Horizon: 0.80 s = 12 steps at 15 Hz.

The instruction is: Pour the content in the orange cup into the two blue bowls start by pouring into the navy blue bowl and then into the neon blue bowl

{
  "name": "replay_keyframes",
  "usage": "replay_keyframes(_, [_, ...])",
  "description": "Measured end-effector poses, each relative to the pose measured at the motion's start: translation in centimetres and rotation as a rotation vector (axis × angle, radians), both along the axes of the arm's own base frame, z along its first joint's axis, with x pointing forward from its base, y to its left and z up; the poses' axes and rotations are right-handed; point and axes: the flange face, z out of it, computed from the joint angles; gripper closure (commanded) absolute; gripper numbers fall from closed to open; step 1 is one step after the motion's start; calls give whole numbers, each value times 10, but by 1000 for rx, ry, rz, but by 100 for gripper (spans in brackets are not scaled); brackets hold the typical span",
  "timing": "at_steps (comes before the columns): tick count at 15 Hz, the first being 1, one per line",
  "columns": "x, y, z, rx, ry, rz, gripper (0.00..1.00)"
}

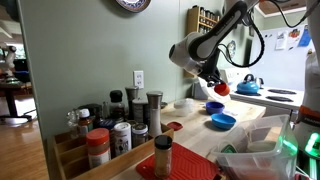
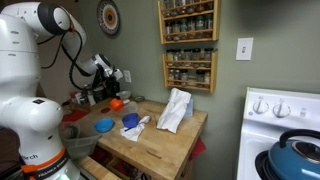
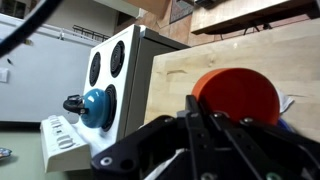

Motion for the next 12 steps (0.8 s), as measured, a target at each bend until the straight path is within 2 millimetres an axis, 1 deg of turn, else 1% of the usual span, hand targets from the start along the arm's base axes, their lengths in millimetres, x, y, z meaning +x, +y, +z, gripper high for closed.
replay_keyframes(3, [-15,23,-3,44,64,30,99])
replay_keyframes(6, [-31,43,-8,31,119,57,99])
replay_keyframes(10, [-49,61,-23,-21,188,96,99])
replay_keyframes(11, [-52,65,-28,-29,201,105,96])
replay_keyframes(12, [-53,67,-31,-32,206,110,96])
